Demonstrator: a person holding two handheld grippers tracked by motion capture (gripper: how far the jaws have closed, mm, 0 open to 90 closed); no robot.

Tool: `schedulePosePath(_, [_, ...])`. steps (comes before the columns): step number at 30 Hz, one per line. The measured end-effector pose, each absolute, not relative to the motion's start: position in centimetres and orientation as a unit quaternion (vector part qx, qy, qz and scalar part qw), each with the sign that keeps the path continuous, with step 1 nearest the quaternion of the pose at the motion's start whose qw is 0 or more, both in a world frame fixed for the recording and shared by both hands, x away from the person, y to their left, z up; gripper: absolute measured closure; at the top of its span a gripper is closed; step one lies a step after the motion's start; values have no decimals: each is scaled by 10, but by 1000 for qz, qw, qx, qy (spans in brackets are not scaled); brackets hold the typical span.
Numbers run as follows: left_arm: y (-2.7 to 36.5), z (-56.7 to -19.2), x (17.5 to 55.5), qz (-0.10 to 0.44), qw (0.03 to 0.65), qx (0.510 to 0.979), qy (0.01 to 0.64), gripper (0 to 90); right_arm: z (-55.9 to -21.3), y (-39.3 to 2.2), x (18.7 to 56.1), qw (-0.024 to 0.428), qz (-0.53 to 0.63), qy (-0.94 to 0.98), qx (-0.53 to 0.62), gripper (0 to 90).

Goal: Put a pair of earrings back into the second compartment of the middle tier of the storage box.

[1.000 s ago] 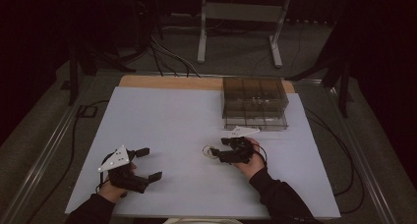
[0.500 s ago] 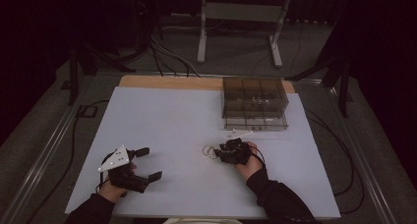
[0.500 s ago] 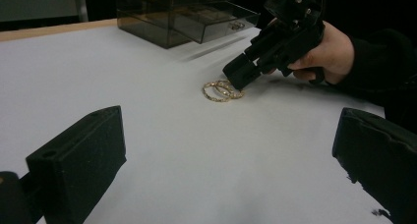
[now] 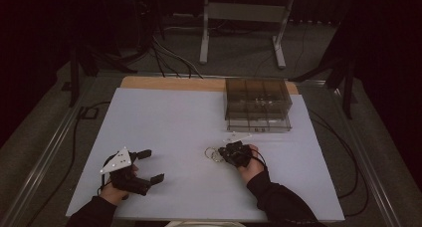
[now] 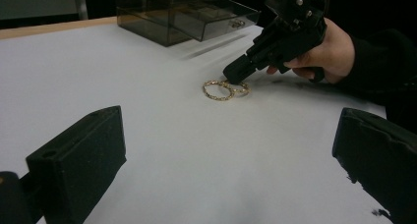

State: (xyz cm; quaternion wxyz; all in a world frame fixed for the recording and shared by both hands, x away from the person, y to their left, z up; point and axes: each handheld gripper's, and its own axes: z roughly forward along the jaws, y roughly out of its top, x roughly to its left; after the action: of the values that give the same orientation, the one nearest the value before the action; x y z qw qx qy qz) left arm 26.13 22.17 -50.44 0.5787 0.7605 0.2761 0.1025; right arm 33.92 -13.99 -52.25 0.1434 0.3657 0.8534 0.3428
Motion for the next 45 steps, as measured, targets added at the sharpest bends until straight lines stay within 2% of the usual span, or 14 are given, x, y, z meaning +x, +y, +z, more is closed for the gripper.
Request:
schedulePosePath(24, [222,-504,261,103,579,760,277,5,-495,-146,330,146,379,843,352,881])
schedulePosePath(45, [223,-505,262,104,577,761,276,5,-467,-167,337,164,389,831,361,880])
